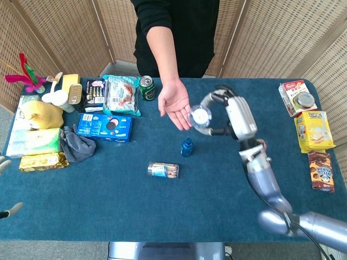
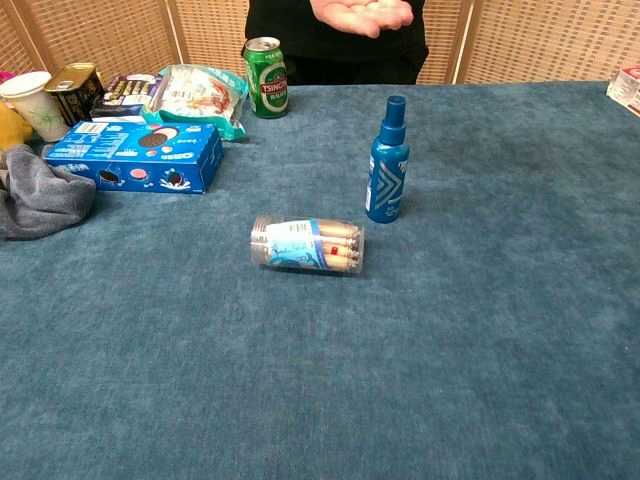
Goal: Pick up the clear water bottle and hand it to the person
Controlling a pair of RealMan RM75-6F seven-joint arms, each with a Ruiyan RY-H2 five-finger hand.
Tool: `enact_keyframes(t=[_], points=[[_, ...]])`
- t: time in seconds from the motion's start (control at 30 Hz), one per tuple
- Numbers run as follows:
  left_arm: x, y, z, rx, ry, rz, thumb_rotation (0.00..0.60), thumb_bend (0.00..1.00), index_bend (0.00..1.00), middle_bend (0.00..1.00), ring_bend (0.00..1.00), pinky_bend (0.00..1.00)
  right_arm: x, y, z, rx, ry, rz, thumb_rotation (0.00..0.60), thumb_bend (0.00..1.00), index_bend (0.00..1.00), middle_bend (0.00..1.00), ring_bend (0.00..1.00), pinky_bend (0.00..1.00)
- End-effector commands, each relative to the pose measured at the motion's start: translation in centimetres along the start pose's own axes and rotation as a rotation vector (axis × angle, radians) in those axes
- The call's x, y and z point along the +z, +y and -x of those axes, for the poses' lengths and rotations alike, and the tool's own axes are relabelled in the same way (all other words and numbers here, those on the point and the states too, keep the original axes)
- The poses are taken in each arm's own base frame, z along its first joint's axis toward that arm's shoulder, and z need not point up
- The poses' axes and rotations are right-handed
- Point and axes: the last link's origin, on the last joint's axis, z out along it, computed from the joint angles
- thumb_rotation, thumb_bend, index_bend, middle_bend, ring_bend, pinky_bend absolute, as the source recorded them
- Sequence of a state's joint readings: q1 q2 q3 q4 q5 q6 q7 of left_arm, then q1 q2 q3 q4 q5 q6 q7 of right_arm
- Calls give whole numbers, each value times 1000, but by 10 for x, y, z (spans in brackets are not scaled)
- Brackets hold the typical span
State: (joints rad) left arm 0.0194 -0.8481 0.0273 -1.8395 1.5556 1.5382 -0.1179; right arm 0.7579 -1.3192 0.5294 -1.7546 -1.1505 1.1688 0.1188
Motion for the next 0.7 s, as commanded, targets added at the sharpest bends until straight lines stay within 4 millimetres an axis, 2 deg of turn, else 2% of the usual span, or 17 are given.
enact_keyframes(t=[0.03, 0.2, 0.33, 0.4, 0.47, 0.57, 0.6, 0.63, 0.7], points=[[1, -1, 0, -3, 0, -3, 600, 143, 0, 0, 0, 86, 31, -9, 7, -48, 13, 29, 600, 217, 736, 727, 407, 187], [2, -2, -1, -8, -5, -1, 600, 142, 0, 0, 0, 86, 52, -2, 22, -38, 23, 142, 600, 217, 736, 726, 407, 187], [2, -3, -2, -15, -1, -3, 600, 142, 0, 0, 0, 86, 54, 1, 27, -65, 25, 176, 600, 217, 723, 705, 404, 188], [2, -3, -3, -16, -2, -3, 600, 143, 0, 0, 0, 86, 53, 5, 29, -77, 6, 188, 600, 197, 627, 627, 377, 183], [2, -4, -3, -17, -2, -4, 600, 142, 0, 0, 0, 86, 51, 3, 29, -24, -19, 190, 600, 150, 397, 431, 278, 160], [3, -4, -2, -17, -4, -5, 600, 143, 0, 0, 0, 86, 49, -3, 25, 31, -40, 172, 586, 84, 147, 165, 108, 124], [3, -4, -2, -17, -4, -5, 600, 143, 0, 0, 0, 86, 48, -6, 23, 29, -46, 159, 566, 66, 101, 118, 83, 120], [3, -4, -2, -16, -5, -5, 600, 143, 0, 0, 0, 86, 48, -8, 21, 20, -48, 143, 520, 38, 47, 60, 58, 118], [2, -3, -2, -14, -5, -2, 600, 143, 0, 0, 0, 86, 49, -15, 13, -24, -39, 99, 419, 8, 6, 9, 37, 118]])
